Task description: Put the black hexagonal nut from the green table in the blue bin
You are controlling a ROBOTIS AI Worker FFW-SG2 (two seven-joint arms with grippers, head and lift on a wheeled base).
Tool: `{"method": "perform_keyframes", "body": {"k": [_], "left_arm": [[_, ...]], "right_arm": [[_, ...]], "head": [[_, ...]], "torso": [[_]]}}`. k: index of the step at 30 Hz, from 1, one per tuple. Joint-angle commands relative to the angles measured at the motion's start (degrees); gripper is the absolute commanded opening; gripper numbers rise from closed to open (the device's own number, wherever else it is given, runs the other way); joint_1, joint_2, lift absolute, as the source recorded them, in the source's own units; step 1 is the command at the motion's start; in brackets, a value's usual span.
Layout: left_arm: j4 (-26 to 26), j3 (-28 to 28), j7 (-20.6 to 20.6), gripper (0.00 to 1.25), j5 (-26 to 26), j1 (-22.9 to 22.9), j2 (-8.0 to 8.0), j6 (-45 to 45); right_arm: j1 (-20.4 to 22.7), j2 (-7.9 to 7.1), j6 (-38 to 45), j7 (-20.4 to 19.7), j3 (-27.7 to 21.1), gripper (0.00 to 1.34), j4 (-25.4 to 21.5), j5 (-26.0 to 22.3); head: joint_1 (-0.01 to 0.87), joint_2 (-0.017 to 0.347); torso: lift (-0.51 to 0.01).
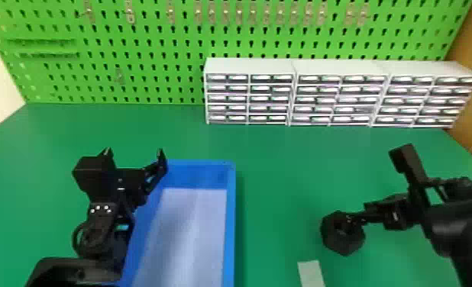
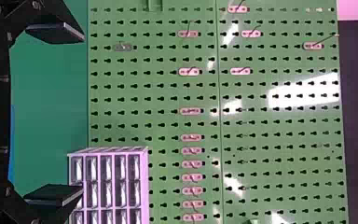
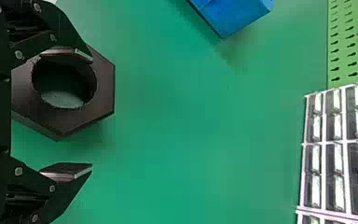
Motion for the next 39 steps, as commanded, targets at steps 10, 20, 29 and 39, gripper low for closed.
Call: {"method": "perform_keyframes", "body": {"k": [10, 20, 29, 39], "left_arm": [[0.0, 0.1, 0.1, 1.11, 0.1, -0.1, 0.03, -0.2], [0.1, 0.1, 0.1, 1.11, 0.1, -0.2, 0.03, -0.5], [0.1, 0.2, 0.1, 1.11, 0.1, -0.3, -0.05, -0.7], [0.2, 0.4, 0.1, 1.11, 0.2, -0.5, 0.03, -0.9]], "right_arm": [[-0.7, -0.35, -1.1, -1.1, 0.5, 0.89, 3.5, -1.1], [-0.9, -0.88, -1.3, -1.5, 1.2, 0.89, 5.1, -1.6], [-0.9, -0.88, -1.5, -1.7, 1.5, 0.89, 6.4, -1.9], [-0.6, -0.88, -1.6, -1.9, 2.1, 0.89, 7.5, -2.4]], "head": [[0.657, 0.057], [0.657, 0.057], [0.657, 0.057], [0.657, 0.057]], "torso": [[-0.095], [-0.095], [-0.095], [-0.095]]}}
